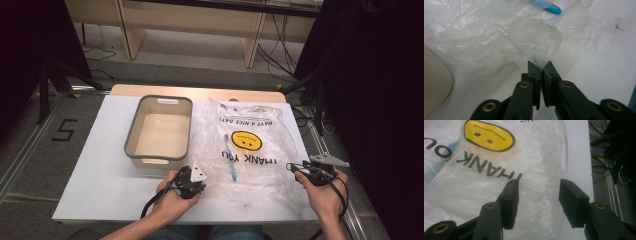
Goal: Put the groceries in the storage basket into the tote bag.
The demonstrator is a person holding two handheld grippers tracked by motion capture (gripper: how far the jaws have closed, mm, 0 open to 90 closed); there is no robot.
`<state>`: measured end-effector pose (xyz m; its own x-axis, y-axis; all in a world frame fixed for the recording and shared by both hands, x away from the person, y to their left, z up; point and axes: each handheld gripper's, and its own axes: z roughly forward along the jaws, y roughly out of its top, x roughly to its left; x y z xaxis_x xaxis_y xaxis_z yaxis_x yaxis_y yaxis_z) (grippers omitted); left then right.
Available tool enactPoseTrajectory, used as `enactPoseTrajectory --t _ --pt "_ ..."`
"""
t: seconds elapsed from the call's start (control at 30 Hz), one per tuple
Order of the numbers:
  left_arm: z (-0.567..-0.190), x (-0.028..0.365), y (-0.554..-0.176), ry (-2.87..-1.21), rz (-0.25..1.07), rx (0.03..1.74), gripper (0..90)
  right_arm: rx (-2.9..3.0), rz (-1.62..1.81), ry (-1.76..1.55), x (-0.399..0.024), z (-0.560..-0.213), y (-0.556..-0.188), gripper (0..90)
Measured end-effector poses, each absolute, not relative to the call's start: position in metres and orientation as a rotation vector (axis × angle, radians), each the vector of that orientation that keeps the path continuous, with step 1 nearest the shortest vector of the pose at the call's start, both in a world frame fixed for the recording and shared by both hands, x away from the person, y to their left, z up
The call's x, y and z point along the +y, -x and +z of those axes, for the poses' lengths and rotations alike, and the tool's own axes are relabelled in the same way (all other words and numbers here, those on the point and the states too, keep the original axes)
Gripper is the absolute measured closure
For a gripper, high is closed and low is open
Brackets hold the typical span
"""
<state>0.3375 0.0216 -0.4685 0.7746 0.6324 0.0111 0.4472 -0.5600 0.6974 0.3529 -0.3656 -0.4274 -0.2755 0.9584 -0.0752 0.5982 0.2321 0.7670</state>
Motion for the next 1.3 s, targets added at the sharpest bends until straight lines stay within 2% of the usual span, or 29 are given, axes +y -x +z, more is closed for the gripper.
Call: enactPoseTrajectory --t 0.13,0.2,0.33,0.43,0.5,0.8,1.3 --pt "-0.466 0.029 -0.33 -2.229 0.292 0.879 63.8 1.981 0.876 -1.417 -0.362 -0.43 -0.349 50.6" --pt "-0.465 0.032 -0.328 -2.241 0.315 0.889 51.9 1.991 0.881 -1.414 -0.361 -0.432 -0.347 49.4" --pt "-0.462 0.038 -0.324 -2.238 0.332 0.896 34.5 1.988 0.894 -1.397 -0.362 -0.435 -0.344 43.5" --pt "-0.461 0.042 -0.323 -2.226 0.353 0.909 24.9 1.989 0.923 -1.387 -0.362 -0.436 -0.34 39.5" --pt "-0.46 0.045 -0.323 -2.211 0.352 0.918 21.9 1.994 0.946 -1.385 -0.361 -0.438 -0.339 38.3" --pt "-0.463 0.056 -0.318 -2.211 0.335 0.947 19.4 2.024 0.933 -1.351 -0.358 -0.442 -0.338 35.8" --pt "-0.47 0.058 -0.32 -2.205 0.34 0.952 20.5 2.011 0.91 -1.37 -0.359 -0.443 -0.34 33.4"
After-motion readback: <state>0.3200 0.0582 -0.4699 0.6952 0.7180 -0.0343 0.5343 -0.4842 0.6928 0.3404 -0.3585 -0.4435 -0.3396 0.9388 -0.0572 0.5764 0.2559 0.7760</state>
